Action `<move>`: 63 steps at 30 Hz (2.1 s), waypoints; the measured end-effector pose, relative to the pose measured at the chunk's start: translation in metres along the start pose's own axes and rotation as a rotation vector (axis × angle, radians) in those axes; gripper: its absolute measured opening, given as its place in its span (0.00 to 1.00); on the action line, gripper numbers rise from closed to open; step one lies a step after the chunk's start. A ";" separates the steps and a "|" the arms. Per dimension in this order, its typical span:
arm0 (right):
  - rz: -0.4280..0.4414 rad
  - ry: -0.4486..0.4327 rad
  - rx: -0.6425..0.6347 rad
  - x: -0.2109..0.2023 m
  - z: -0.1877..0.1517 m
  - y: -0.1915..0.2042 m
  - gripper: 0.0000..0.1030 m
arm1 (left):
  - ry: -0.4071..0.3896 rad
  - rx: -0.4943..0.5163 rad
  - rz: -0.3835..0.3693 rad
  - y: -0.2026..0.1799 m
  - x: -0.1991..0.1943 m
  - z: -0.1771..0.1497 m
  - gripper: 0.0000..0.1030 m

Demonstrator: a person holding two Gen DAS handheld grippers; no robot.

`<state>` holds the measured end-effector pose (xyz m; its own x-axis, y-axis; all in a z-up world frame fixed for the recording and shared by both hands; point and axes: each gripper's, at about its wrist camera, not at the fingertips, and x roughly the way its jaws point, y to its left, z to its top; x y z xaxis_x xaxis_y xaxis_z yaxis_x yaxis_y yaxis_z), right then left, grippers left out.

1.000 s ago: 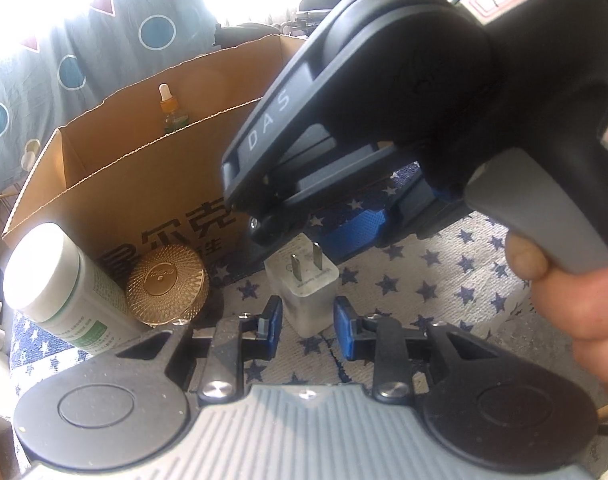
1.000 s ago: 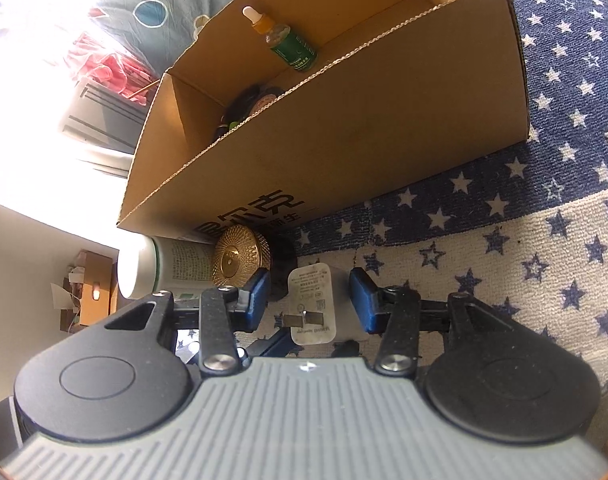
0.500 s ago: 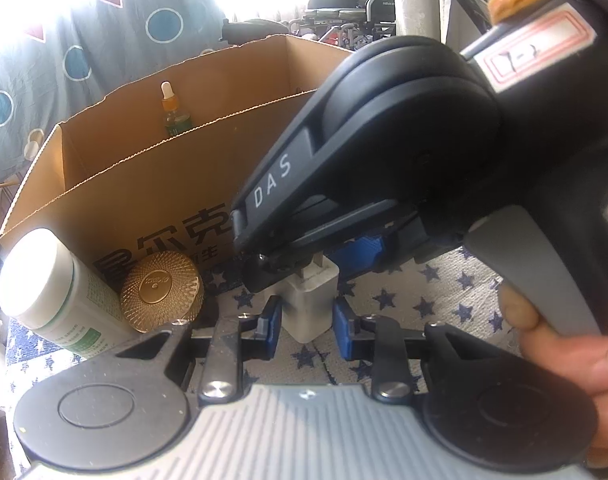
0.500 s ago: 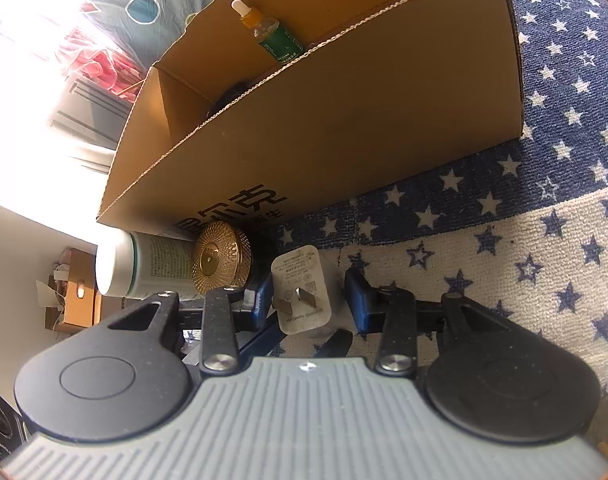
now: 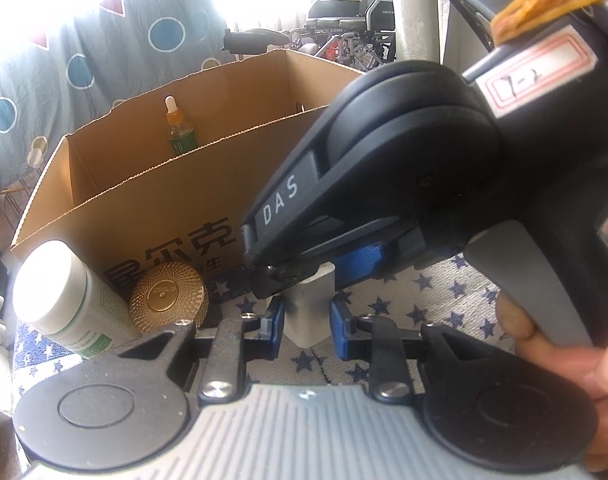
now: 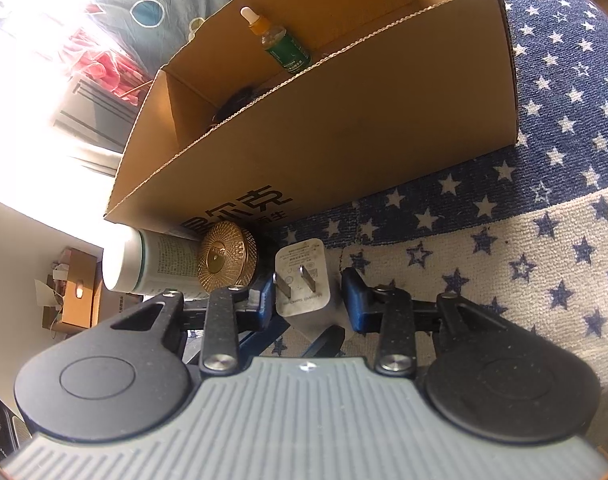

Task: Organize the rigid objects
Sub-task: 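Close the right tool around the white plug adapter, then lift the white plug adapter into the box and open the right tool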

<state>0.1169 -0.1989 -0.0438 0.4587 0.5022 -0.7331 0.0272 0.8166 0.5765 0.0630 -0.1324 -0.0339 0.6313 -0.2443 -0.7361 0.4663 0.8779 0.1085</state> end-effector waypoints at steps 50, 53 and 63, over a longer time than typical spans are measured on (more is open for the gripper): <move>-0.112 0.025 -0.203 0.061 0.191 0.047 0.27 | -0.024 -0.241 0.004 0.108 0.058 0.121 0.21; -0.147 0.056 -0.217 0.083 0.198 0.043 0.27 | -0.012 -0.225 0.012 0.104 0.059 0.116 0.24; -0.072 0.030 -0.136 0.072 0.194 0.032 0.43 | -0.031 -0.169 0.047 0.090 0.026 0.102 0.42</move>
<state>0.3234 -0.1918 -0.0077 0.4333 0.4474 -0.7824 -0.0625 0.8809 0.4691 0.1846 -0.1021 0.0250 0.6700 -0.2116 -0.7116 0.3265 0.9448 0.0265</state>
